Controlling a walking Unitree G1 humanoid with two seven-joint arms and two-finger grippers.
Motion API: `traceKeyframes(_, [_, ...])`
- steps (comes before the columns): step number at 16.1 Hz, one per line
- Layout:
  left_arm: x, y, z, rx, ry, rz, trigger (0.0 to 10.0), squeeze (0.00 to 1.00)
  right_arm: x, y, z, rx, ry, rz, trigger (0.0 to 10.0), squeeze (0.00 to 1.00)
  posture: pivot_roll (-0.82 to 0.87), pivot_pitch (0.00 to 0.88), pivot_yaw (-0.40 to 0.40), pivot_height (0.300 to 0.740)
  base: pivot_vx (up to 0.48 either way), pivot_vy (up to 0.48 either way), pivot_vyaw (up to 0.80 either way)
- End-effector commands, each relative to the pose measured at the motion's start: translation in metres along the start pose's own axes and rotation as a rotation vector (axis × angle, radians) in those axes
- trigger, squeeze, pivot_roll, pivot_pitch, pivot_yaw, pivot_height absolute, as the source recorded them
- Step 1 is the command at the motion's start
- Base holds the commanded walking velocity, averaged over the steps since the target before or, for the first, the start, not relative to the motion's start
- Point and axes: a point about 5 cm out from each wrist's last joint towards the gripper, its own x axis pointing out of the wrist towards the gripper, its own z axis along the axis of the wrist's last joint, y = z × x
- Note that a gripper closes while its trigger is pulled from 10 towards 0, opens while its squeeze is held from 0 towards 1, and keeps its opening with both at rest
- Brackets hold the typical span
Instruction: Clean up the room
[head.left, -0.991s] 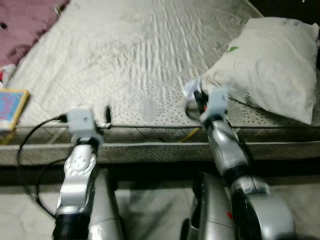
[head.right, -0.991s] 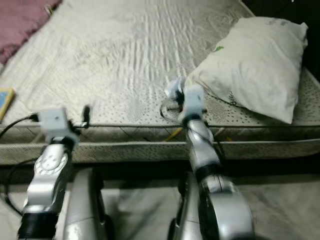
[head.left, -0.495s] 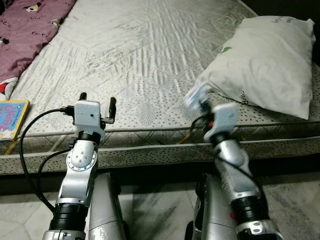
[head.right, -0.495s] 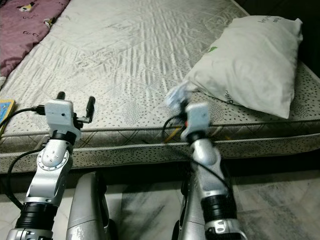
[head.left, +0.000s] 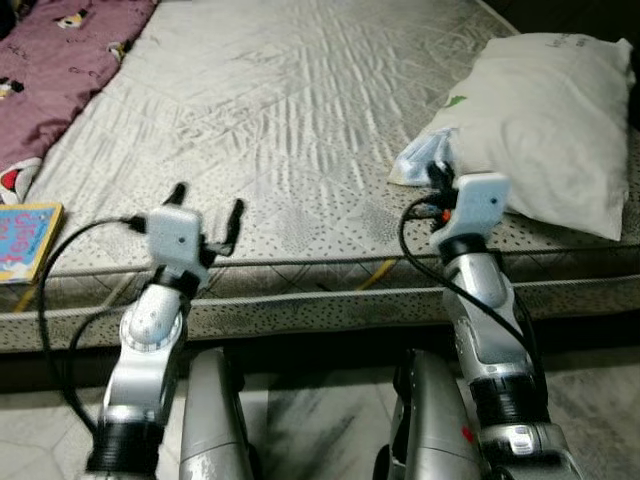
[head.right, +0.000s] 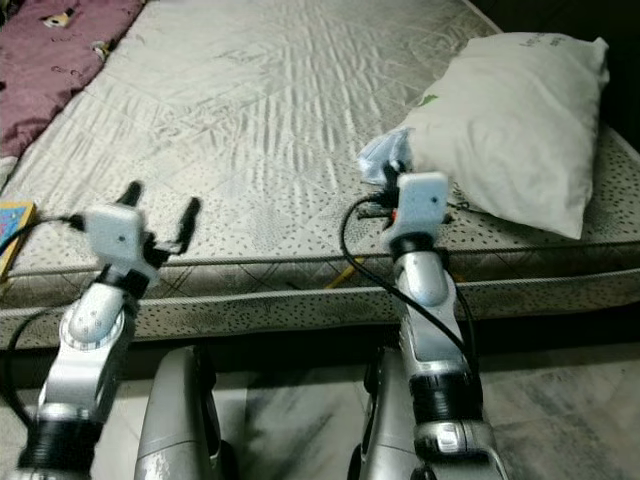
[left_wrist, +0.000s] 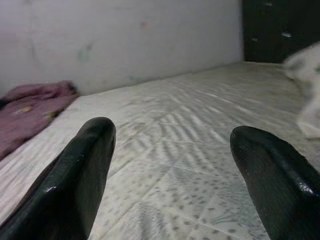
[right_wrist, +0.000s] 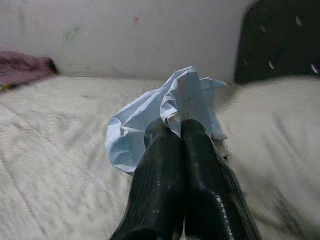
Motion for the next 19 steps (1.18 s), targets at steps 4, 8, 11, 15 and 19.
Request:
traceKeyframes(4, [-0.031, 0.021, 0.001, 0.006, 0.026, 0.161, 10.0, 0.00, -0.024, 0.006, -0.005, 0.020, 0.011, 0.063, 10.0, 0.00, 0.05, 0.000, -0.018, 0.483, 0.000, 0.000, 0.00])
traceKeyframes(8, [-0.054, 0.020, -0.006, 0.034, 0.094, 0.158, 10.0, 0.00, -0.040, 0.000, -0.006, 0.002, 0.070, 0.068, 10.0, 0.00, 0.04, 0.000, -0.017, 0.483, 0.000, 0.000, 0.00])
traceKeyframes(11, [-0.050, 0.011, 0.000, 0.010, 0.091, 0.144, 10.0, 0.00, -0.036, 0.010, 0.001, 0.024, 0.074, 0.062, 10.0, 0.00, 0.04, 0.000, -0.020, 0.483, 0.000, 0.000, 0.00])
traceKeyframes(15, [-0.059, 0.010, -0.001, -0.008, 0.127, 0.155, 10.0, 0.00, -0.033, 0.007, 0.006, 0.063, 0.080, 0.022, 10.0, 0.00, 0.06, 0.000, -0.032, 0.514, 0.000, 0.000, 0.00])
traceKeyframes(19, [-0.059, 0.009, 0.000, -0.006, 0.137, 0.149, 10.0, 0.00, -0.034, 0.008, 0.008, 0.054, 0.081, 0.021, 10.0, 0.00, 0.06, 0.000, -0.035, 0.552, 0.000, 0.000, 0.00])
